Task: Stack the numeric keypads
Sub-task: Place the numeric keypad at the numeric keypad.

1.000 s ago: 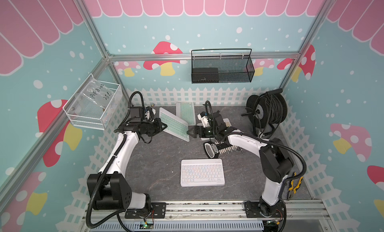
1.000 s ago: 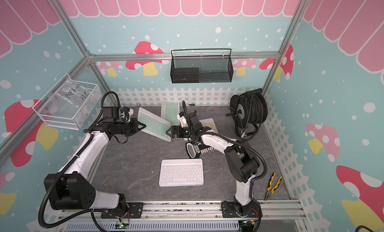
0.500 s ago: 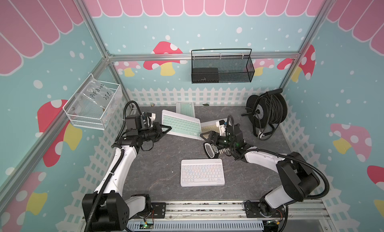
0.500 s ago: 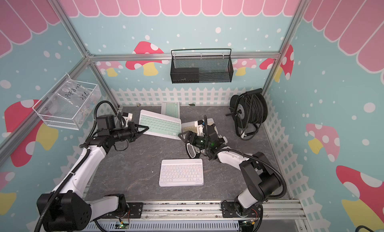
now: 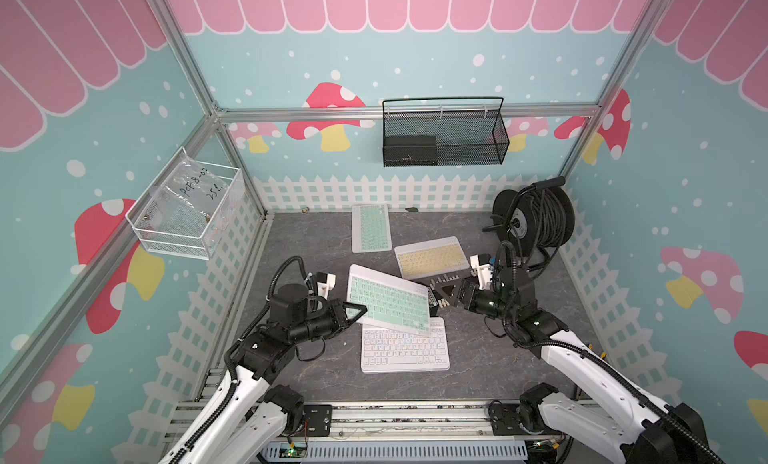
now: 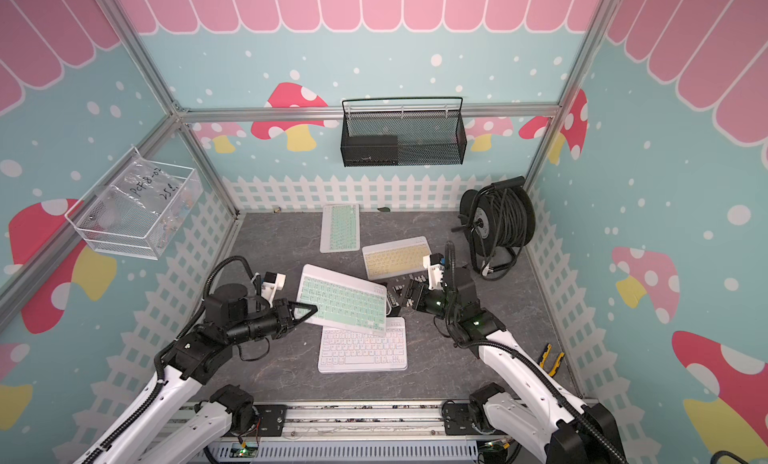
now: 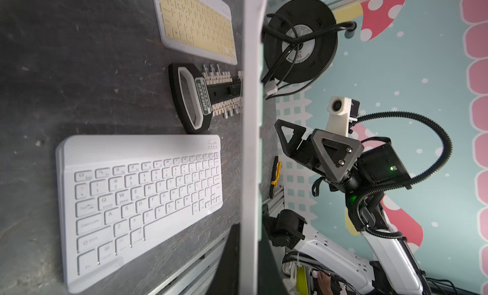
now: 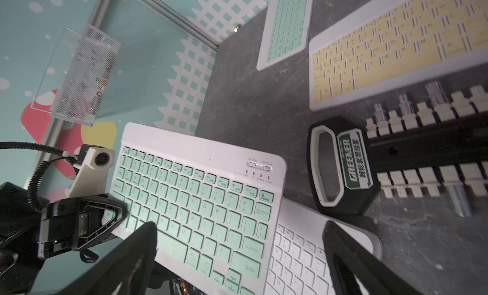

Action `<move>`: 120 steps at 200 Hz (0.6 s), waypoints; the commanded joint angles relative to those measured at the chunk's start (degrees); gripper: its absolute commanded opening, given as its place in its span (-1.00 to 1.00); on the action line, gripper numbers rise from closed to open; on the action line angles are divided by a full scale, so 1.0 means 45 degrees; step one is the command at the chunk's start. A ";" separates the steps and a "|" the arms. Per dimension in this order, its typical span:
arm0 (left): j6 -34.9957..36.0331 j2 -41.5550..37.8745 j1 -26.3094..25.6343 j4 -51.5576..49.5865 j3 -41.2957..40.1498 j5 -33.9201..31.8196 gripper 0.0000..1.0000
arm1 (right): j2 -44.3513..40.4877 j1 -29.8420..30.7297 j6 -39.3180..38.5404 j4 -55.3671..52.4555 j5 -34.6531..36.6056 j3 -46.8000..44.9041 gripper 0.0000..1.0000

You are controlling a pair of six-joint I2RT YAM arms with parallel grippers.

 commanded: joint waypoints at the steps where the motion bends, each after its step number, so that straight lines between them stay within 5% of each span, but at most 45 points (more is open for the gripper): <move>1: -0.1320 -0.0790 -0.1708 0.0353 -0.0507 -0.2926 -1.00 | -0.0469 -0.0026 -0.0462 -0.1964 0.0182 -0.0733 0.99; 53: -0.2862 -0.0385 -0.5590 0.2912 -0.2093 -0.5950 -1.00 | -0.1870 0.0012 0.0315 -0.1908 -0.0279 -0.2713 0.99; 120: -0.3869 -0.0822 -0.5766 0.5248 -0.3804 -0.6312 -1.00 | -0.2818 0.0012 0.1025 -0.1679 -0.0361 -0.4139 0.99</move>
